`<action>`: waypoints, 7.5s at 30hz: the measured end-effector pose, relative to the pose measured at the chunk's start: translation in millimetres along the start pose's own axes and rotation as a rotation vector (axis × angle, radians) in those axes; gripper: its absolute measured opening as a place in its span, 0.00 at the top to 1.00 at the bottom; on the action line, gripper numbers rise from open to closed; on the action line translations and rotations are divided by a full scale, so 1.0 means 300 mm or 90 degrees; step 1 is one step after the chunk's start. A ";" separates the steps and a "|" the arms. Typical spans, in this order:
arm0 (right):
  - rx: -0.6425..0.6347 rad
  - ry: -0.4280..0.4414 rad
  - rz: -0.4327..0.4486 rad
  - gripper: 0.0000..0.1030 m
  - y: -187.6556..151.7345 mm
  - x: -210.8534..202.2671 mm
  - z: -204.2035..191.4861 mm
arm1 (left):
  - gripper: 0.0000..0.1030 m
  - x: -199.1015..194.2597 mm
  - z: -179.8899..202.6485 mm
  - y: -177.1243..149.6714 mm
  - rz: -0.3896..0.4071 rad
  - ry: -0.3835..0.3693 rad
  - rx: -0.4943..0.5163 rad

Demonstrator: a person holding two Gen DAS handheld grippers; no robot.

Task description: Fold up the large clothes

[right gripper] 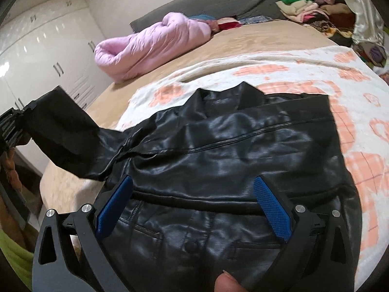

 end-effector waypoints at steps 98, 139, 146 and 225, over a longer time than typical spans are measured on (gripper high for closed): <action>0.009 -0.160 0.059 0.56 0.175 -0.045 0.368 | 0.80 0.607 0.017 -0.582 -0.400 -0.053 0.069; -0.076 -0.104 -0.026 0.30 0.076 0.088 0.179 | 0.59 0.544 0.082 -0.583 -0.375 -0.050 0.115; -0.120 -0.111 -0.037 0.35 0.028 0.063 0.154 | 0.57 0.458 0.097 -0.597 -0.369 -0.038 0.135; -0.059 -0.077 0.034 0.05 -0.093 -0.205 0.149 | 0.09 0.206 0.211 -0.639 -0.342 -0.018 0.165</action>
Point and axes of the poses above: each gripper's, at about its wrist camera, not at the fingertips, and x roughly the way its jaws point, z to its right, y to its top, the point moved 8 cm from there along x, roughly the way its jaws point, and after that the axes turned 8 degrees about -z, right-handed, at the moved point
